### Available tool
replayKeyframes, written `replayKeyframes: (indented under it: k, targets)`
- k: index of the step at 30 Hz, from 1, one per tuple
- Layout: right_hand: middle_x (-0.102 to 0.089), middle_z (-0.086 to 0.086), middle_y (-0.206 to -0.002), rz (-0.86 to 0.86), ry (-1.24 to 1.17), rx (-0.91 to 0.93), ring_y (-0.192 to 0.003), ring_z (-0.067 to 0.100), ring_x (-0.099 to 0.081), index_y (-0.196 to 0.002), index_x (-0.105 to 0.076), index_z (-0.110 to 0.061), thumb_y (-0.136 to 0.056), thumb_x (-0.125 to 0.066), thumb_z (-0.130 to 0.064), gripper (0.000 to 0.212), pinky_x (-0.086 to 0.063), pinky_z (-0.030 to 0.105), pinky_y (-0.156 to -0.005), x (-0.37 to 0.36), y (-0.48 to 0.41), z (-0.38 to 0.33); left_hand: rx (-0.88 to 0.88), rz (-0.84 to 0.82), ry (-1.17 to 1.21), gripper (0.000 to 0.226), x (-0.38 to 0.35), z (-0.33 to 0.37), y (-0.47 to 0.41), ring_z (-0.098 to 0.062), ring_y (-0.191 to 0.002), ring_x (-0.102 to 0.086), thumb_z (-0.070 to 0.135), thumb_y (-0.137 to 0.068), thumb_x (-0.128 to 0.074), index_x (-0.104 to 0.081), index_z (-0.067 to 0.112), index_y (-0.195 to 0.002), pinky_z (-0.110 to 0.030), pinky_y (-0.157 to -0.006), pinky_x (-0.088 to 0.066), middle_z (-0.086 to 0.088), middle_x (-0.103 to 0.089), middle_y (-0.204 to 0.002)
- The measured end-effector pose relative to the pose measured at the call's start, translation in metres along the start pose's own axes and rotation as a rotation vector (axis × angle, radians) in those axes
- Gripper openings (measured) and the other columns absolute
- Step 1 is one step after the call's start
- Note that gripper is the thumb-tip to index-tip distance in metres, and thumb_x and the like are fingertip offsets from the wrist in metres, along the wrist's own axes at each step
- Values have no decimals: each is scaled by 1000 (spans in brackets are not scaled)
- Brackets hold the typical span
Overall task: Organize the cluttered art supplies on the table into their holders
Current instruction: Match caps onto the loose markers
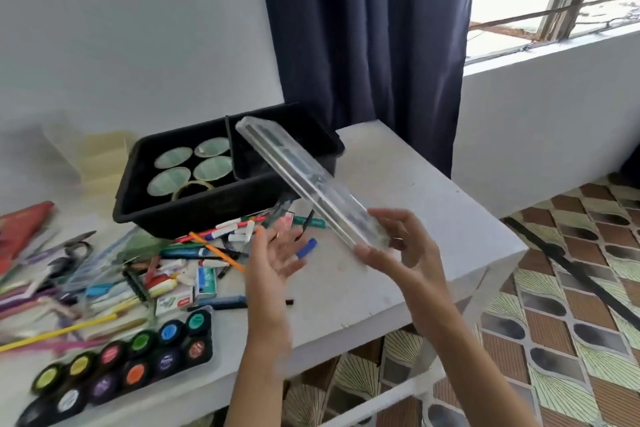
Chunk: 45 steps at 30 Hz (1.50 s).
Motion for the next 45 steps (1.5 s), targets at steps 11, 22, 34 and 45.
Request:
replayKeyframes:
  k: [11,22,34,45]
  targets:
    - [-48,-7,-136,-587,177,114,-129,19,-42,-126,-53,-29,-71,-75,-20,60,-38,47,-103,-125,38,7,-46,378,636,56,200,46,27,-28,-105,-64,49,-79,-55,-57,10,-119,-50,-90,-50,-7,-72,-99]
    - [-42,-15,-139,-408,80,14,-130,0,-39,-138,-40,-28,-82,-69,-10,66,-37,32,-109,-220,71,23,-71,594,-52,31,311,40,46,-5,-99,-58,30,-95,-51,-56,8,-116,-19,-85,-40,7,-64,-105]
    - [-32,-8,-142,-280,444,-40,-127,-4,-25,-144,-34,-17,-85,-66,-14,68,-21,4,-99,-243,91,53,-2,373,-476,50,344,0,28,-12,-132,-36,40,-91,-55,-46,19,-135,-43,-113,-29,2,-38,-145]
    - [-51,8,-126,66,519,42,-120,16,-37,-123,-58,-14,-93,-52,-17,30,-31,27,-96,-238,99,62,-24,325,-504,50,348,-4,26,-10,-123,-44,40,-90,-55,-46,22,-136,-33,-108,-36,5,-48,-129]
Point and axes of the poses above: each hand's wrist, its own y-axis away from the middle knuckle, its own x-axis out of the back of the hand, z = x × y, the point moved 7 cm from there along -y, towards the middle knuckle
